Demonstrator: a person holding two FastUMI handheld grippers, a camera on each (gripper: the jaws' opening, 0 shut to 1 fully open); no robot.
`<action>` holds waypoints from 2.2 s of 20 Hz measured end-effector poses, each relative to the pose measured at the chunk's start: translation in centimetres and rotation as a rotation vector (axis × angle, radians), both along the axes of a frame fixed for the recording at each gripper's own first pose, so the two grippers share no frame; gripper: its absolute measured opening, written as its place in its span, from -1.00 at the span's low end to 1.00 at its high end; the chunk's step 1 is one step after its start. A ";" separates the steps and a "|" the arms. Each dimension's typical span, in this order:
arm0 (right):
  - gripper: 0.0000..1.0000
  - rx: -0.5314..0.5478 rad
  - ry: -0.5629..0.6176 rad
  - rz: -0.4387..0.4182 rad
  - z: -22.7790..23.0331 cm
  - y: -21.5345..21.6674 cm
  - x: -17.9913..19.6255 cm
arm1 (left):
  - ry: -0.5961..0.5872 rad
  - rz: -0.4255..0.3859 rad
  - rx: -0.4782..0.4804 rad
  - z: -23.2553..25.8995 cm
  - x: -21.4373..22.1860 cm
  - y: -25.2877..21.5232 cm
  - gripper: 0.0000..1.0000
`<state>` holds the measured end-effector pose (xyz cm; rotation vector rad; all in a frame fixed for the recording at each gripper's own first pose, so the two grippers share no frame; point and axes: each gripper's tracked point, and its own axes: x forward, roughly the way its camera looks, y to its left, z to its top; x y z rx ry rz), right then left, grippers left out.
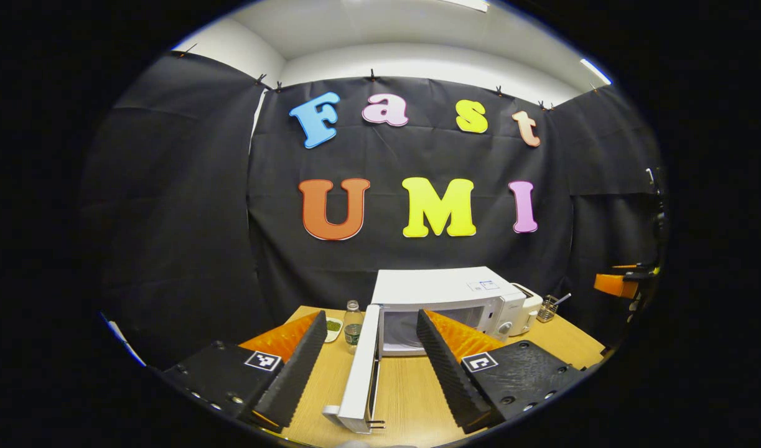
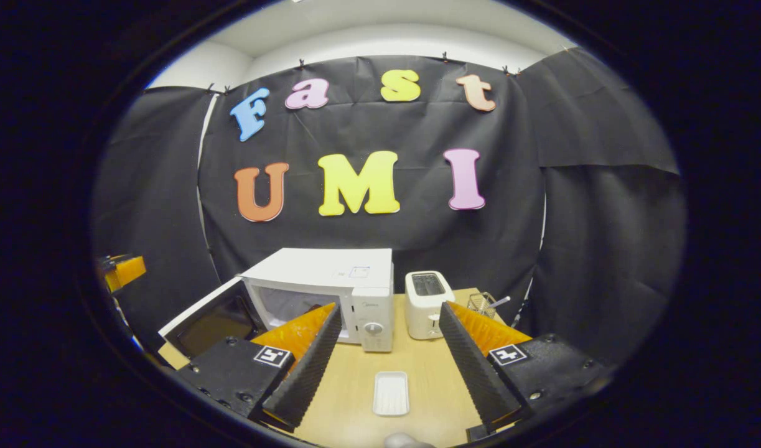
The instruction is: Open the microwave oven with the left hand, put the food in, and close the microwave oven.
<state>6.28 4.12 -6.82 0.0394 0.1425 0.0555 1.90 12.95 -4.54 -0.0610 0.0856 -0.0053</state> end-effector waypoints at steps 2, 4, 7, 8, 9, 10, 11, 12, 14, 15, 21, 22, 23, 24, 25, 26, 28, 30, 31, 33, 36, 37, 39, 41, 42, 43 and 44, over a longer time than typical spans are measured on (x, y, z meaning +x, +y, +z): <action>0.80 -0.021 -0.005 -0.017 0.5 -0.9 -0.4 | 0.007 -0.045 -0.003 -0.7 0.4 -0.7 0.10; 0.80 -0.022 -0.001 -0.027 0.5 -1.4 -0.7 | 0.015 -0.019 0.008 -2.1 0.7 0.8 -0.59; 1.00 -0.022 0.017 -0.045 0.1 -1.9 -0.9 | 0.013 -0.007 0.016 -3.6 0.8 2.0 -0.80; 1.00 -0.022 0.022 -0.048 -0.1 -2.0 -1.0 | 0.028 0.005 0.025 -4.6 0.7 2.8 -1.00; 0.82 -0.022 0.025 -0.051 -0.3 -1.8 -1.0 | 0.032 0.018 0.038 -5.5 0.7 3.4 -1.00; 0.82 -0.029 0.034 -0.054 -0.7 -1.7 -0.8 | 0.040 0.034 0.047 -6.2 0.7 4.5 -1.00; 1.00 -0.032 0.048 -0.060 -1.4 -1.7 -0.6 | 0.054 0.041 0.052 -7.4 0.6 5.1 -1.00; 1.00 -0.026 0.065 -0.057 -2.0 -1.3 -0.5 | 0.067 0.051 0.056 -8.4 0.5 5.9 -1.00; 1.00 -0.007 0.092 -0.054 -2.9 -0.5 -0.6 | 0.092 0.055 0.054 -10.4 0.3 7.0 -1.00; 1.00 0.000 0.100 -0.053 -3.2 -0.1 -0.7 | 0.108 0.059 0.056 -11.6 0.3 7.5 -1.00; 1.00 -0.006 0.112 -0.046 -2.3 1.0 -1.4 | 0.221 0.067 0.027 -18.5 -0.1 8.4 -1.00; 1.00 -0.011 0.110 -0.047 -2.0 1.0 -1.6 | 0.236 0.063 0.015 -19.3 -0.2 8.1 -1.00; 1.00 -0.013 0.105 -0.048 -1.7 1.0 -1.7 | 0.243 0.077 0.017 -19.8 -0.5 8.2 -1.00; 1.00 -0.012 0.100 -0.048 -1.3 1.0 -1.7 | 0.251 0.071 0.012 -20.4 -0.4 8.4 -1.00; 1.00 -0.011 0.101 -0.048 -1.2 1.0 -1.9 | 0.259 0.061 -0.001 -20.7 -0.5 7.8 -1.00; 0.80 -0.011 0.103 -0.044 -1.1 1.1 -2.0 | 0.264 0.050 -0.010 -20.9 -0.4 7.0 -1.00; 1.00 -0.018 0.104 -0.044 -1.0 1.0 -2.1 | 0.265 0.030 -0.007 -21.0 -0.6 5.9 -1.00; 1.00 -0.021 0.114 -0.039 -1.1 0.7 -2.3 | 0.261 -0.004 -0.010 -21.0 -0.7 4.1 -1.00; 1.00 -0.024 0.128 -0.039 -1.5 0.6 -2.3 | 0.263 -0.022 -0.012 -21.1 -0.6 3.1 -1.00; 1.00 -0.025 0.134 -0.040 -1.6 0.1 -2.3 | 0.275 -0.052 -0.021 -21.7 -0.5 1.2 -1.00; 1.00 -0.020 0.145 -0.039 -1.8 -0.8 -2.3 | 0.271 -0.101 -0.036 -21.4 0.1 -2.2 -1.00; 1.00 -0.018 0.146 -0.042 -1.7 -1.3 -2.3 | 0.270 -0.120 -0.035 -21.2 0.4 -3.4 -1.00; 1.00 -0.019 0.141 -0.046 -1.6 -2.3 -2.3 | 0.266 -0.149 -0.028 -21.1 1.2 -5.4 -1.00; 0.80 -0.025 0.150 -0.063 -1.8 -3.8 -2.1 | 0.270 -0.179 -0.032 -21.3 2.1 -7.5 -1.00; 1.00 -0.018 0.153 -0.070 -1.8 -4.5 -2.1 | 0.268 -0.194 -0.032 -21.0 2.5 -8.6 -1.00; 0.82 -0.014 0.156 -0.078 -1.8 -5.1 -2.0 | 0.266 -0.212 -0.032 -20.9 2.9 -9.7 -1.00; 0.82 -0.012 0.156 -0.087 -1.8 -5.8 -2.0 | 0.263 -0.232 -0.032 -20.8 3.4 -10.9 -1.00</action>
